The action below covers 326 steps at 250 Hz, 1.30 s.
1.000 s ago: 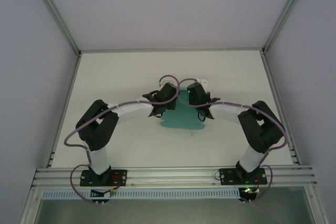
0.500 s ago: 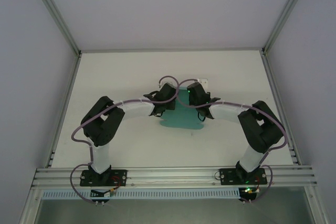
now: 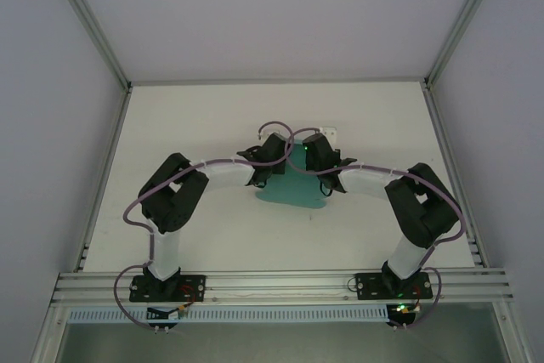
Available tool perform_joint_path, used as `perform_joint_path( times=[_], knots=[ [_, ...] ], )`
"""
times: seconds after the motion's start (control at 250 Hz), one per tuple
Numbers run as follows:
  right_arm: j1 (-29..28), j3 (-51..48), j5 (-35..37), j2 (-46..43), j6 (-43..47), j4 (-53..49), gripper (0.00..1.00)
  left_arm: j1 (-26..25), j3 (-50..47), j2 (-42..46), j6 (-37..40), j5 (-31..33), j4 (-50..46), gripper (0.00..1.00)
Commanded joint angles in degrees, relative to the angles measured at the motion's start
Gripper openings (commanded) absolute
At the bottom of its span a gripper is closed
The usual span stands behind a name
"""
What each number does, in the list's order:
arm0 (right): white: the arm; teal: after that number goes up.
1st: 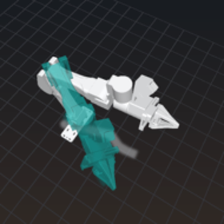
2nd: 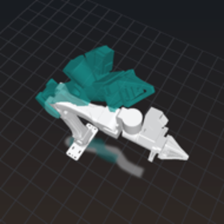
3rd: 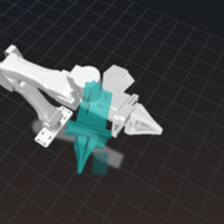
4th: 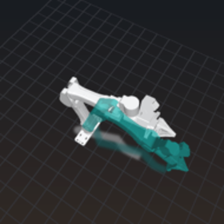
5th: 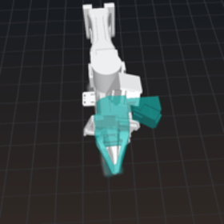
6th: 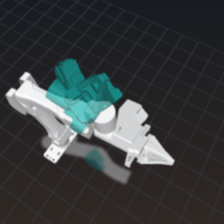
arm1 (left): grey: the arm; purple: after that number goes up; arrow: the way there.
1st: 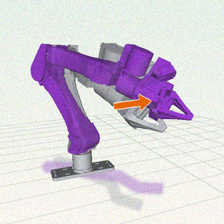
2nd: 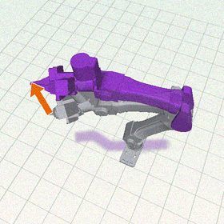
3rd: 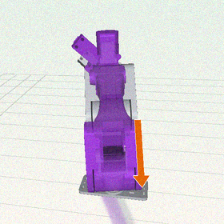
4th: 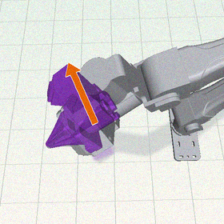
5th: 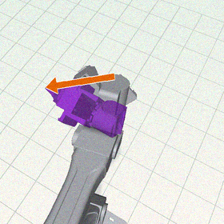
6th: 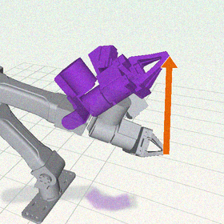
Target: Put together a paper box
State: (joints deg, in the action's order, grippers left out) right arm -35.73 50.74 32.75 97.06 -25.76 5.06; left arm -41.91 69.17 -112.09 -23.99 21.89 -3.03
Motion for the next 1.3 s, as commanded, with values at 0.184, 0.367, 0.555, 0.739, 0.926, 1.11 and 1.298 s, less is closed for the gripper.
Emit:
perform_joint_path(
  times=[0.184,0.367,0.555,0.739,0.926,1.11,1.298],
  knots=[
    [-0.46,0.82,0.91,1.21,0.03,-3.02,0.0,0.69,2.42,-1.46,-2.22,8.89,0.73,0.0],
    [-0.46,1.1,1.62,1.2,-1.04,-3.83,0.0,-1.06,1.04,-3.44,-3.41,25.13,-0.92,0.0],
    [-0.47,1.81,2.05,1.82,-2.23,-5.3,0.0,-2.3,-1.35,-5.28,-4.04,30.82,1.13,0.0],
    [-0.45,2.08,2.0,1.68,-2.65,-5.43,0.0,-1.57,-1.84,-3.96,-5.08,18.42,2.43,0.0],
    [-0.43,1.88,1.56,1.46,-2.85,-5.48,0.0,-0.98,-0.07,-2.91,-4.95,11.88,1.22,0.0],
    [-0.44,1.88,1.7,1.25,-2.3,-5.59,0.0,-1.03,0.44,0.46,-4.14,11.5,-1.39,0.38],
    [-0.42,1.66,1.45,1.24,-2.1,-5.54,0.0,-0.9,1.05,2.49,-2.98,10.3,-1.98,0.4]
  ],
)
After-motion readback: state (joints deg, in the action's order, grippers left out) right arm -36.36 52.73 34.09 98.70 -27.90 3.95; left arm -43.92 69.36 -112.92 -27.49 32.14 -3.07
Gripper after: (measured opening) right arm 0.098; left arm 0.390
